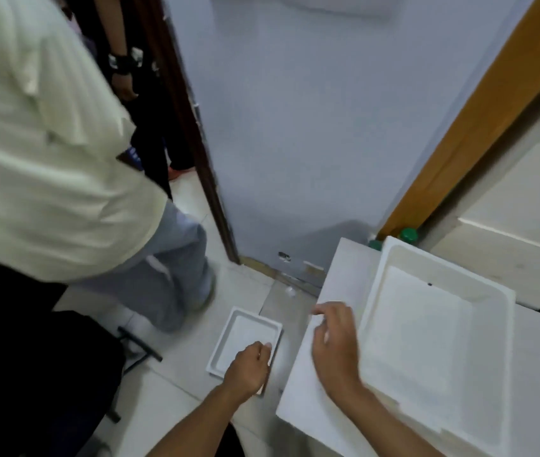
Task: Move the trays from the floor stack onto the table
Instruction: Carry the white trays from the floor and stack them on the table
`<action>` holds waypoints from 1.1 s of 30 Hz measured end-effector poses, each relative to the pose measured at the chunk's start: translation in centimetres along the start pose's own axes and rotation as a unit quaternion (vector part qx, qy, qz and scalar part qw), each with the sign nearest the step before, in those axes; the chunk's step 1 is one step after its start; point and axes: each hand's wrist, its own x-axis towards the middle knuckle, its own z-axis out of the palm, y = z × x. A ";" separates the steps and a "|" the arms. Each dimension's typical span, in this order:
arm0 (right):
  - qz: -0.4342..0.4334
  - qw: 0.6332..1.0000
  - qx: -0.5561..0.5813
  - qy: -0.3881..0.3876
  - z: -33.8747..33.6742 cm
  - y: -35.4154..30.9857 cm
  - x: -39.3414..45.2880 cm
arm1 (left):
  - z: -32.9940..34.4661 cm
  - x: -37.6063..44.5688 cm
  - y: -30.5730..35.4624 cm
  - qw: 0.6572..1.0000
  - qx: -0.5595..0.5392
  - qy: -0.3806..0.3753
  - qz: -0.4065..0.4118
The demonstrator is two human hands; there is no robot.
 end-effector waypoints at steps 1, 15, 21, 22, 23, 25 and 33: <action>-0.011 0.999 0.012 -0.051 2.2 -0.8 -0.3 | -0.7 0.6 -1.2 1.000 0.005 0.002 -0.013; 0.322 0.881 -0.070 -0.340 29.5 9.4 -0.6 | -9.8 18.6 -16.6 0.986 0.107 0.034 -0.126; 0.384 0.838 -0.120 -0.369 39.4 19.6 -1.9 | -6.3 28.8 -22.8 0.985 0.140 0.034 -0.091; 0.397 0.831 -0.125 -0.370 40.9 21.2 -2.4 | -5.3 30.4 -24.4 0.983 0.152 0.037 -0.093; 0.402 0.826 -0.125 -0.374 42.5 22.9 -2.8 | -4.4 32.1 -26.1 0.981 0.168 0.039 -0.093; 0.408 0.816 -0.133 -0.387 45.7 26.4 -3.5 | -2.6 35.5 -29.5 0.976 0.199 0.044 -0.081; 0.492 0.823 -0.169 -0.228 55.7 39.1 -6.6 | 3.6 48.0 -41.9 0.970 0.231 0.045 -0.054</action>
